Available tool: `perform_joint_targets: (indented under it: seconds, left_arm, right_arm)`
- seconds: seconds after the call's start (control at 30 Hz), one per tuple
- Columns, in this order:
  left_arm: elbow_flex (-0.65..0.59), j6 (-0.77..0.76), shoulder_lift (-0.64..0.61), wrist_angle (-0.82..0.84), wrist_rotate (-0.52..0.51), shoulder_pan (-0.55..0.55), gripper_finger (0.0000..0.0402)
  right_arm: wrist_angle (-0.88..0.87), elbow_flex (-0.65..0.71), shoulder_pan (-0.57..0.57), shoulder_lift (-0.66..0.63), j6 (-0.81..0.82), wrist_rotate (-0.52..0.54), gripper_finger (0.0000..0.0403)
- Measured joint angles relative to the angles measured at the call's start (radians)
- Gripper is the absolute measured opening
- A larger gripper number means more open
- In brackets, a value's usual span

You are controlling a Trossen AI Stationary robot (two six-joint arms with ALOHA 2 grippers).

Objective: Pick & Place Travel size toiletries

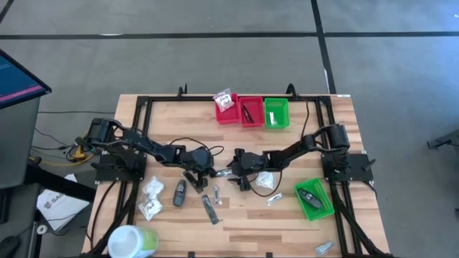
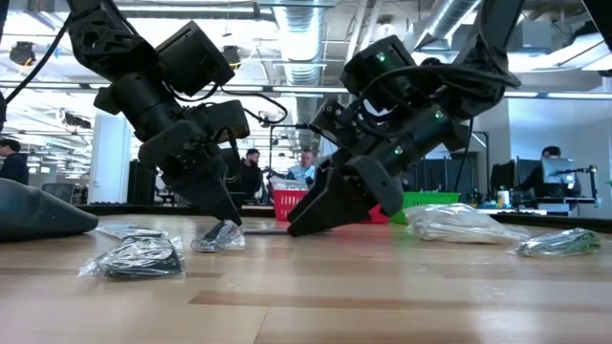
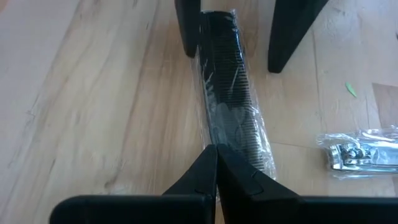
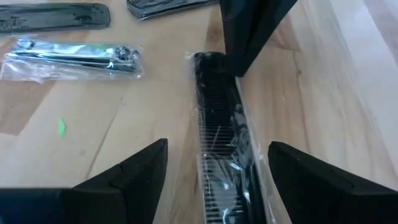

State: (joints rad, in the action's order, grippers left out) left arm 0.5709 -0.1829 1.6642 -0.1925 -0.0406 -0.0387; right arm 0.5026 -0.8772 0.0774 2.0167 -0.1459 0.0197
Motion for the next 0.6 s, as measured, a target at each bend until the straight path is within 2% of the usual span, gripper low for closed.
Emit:
perform_joint_targets:
  seconds: [0.6]
  left_arm:
    - [-0.016,-0.001,0.000,0.005,-0.012,0.046,0.0001]
  right_arm:
    - [-0.006,0.000,-0.001,0.000,0.009,0.006,0.0268]
